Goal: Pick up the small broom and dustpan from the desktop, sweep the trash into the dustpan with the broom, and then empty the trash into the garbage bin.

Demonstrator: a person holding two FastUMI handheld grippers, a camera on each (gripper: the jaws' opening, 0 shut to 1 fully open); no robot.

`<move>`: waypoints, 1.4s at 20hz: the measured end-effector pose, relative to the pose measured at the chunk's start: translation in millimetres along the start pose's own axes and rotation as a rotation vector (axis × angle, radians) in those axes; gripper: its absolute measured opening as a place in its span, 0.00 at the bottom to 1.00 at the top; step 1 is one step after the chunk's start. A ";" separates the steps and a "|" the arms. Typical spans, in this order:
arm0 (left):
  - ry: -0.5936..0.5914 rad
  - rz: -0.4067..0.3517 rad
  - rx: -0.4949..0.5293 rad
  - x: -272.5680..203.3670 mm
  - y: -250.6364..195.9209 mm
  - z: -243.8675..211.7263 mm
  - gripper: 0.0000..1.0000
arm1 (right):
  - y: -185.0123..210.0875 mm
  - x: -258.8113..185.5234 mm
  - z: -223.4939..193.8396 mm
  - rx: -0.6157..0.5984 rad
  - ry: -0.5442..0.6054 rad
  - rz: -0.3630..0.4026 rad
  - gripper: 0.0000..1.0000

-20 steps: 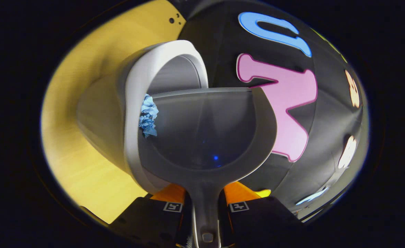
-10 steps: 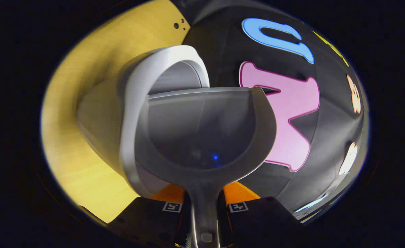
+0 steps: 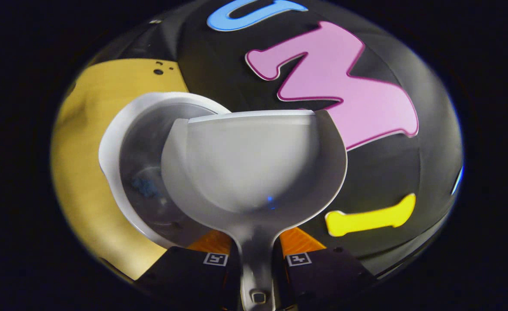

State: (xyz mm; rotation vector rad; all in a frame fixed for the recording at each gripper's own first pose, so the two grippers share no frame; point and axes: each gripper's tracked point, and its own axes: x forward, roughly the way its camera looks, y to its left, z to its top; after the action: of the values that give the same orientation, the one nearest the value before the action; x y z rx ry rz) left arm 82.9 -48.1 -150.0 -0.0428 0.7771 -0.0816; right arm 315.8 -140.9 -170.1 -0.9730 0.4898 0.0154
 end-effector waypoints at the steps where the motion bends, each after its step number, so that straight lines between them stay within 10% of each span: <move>1: -0.019 0.009 -0.003 -2.3 -0.5 3.6 0.25 | 0.3 -3.2 -1.3 0.054 0.005 0.018 0.34; 12: -0.139 -0.009 0.024 -10.5 46.9 22.8 0.25 | 29.5 -62.7 25.7 0.641 0.031 0.209 0.34; 28: 0.053 -0.099 0.177 58.4 122.1 -56.1 0.24 | 253.0 -231.0 26.3 0.988 0.255 0.421 0.31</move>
State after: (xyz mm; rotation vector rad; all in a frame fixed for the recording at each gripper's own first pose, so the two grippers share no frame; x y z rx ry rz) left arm 92.0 67.8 -239.2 0.0894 0.8178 -0.2462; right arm 62.5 71.6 -263.7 0.1088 0.8191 0.0246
